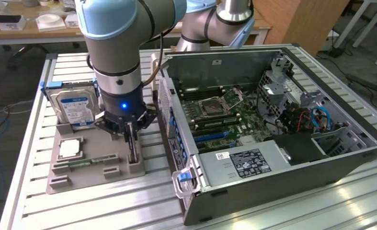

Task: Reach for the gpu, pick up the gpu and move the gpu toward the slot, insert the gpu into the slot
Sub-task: 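Pick up the gpu and move the gpu toward the slot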

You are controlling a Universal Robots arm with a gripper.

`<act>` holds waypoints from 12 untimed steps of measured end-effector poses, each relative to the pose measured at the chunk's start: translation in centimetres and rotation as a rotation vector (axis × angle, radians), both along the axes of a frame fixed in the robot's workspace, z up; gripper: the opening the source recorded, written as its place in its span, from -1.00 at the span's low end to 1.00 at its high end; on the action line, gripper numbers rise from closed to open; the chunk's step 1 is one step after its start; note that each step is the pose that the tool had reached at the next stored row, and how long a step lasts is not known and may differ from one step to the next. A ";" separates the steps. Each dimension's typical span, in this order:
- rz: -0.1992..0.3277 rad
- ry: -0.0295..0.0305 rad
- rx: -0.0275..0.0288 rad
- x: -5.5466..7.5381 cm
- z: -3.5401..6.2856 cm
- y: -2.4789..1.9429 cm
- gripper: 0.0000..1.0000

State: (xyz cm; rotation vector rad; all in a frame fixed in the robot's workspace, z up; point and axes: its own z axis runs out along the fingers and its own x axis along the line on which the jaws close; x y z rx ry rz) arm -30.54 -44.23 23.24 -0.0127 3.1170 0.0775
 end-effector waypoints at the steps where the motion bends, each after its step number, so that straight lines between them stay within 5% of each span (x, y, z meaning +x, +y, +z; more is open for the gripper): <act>1: 0.000 0.0001 0.0001 0.0 0.13 0.00 -0.48; 12: 0.000 0.0003 -0.0001 0.0 3.84 -0.01 -0.48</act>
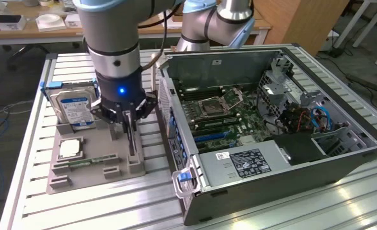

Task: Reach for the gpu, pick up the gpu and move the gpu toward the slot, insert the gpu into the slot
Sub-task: 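Pick up the gpu and move the gpu toward the slot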

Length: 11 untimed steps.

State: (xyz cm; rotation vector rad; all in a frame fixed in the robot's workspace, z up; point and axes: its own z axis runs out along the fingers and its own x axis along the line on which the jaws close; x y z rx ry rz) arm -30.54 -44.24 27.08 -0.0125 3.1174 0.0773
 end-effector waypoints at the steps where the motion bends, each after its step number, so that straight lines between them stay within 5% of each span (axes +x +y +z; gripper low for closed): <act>1: 0.000 0.0000 0.0001 0.0 0.45 0.00 -0.48; 11: 0.000 0.0000 0.0001 0.1 4.97 0.00 -0.48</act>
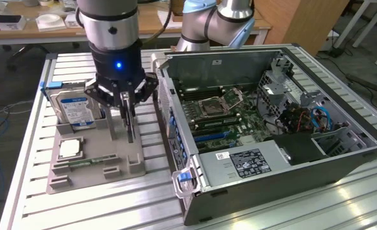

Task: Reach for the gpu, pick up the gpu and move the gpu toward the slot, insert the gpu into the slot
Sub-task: 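Pick up the gpu and move the gpu toward the slot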

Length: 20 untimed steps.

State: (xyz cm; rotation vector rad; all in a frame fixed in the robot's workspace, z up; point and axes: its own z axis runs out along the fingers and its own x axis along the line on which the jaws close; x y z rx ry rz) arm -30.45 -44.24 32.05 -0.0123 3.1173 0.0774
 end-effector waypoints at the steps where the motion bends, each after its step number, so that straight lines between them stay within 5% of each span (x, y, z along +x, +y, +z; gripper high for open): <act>1: 0.000 0.0001 0.0000 0.0 0.47 0.01 -0.48; 20: -0.001 0.0001 0.0000 0.1 9.03 0.04 -0.48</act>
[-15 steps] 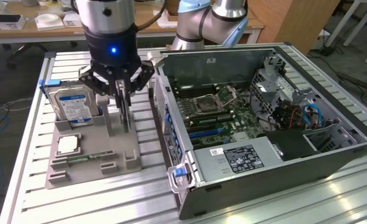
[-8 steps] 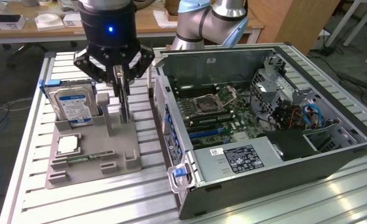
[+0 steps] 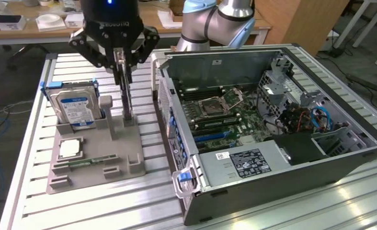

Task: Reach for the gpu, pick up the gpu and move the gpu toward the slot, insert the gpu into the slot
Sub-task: 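Pick up the gpu and move the gpu toward the slot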

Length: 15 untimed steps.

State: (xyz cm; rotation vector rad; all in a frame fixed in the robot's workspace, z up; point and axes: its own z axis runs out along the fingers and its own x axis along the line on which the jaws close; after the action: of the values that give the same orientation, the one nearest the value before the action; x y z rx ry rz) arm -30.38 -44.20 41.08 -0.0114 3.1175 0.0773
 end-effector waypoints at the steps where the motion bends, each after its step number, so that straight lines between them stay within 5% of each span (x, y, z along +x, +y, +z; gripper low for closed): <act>1: 0.000 0.0001 0.0000 0.1 0.32 0.00 -0.48; 15: 0.000 -0.0002 0.0315 4.8 1.08 0.00 -0.48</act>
State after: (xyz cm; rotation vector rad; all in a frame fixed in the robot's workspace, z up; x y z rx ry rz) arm -25.61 -44.20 42.16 -0.0103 3.1155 0.1264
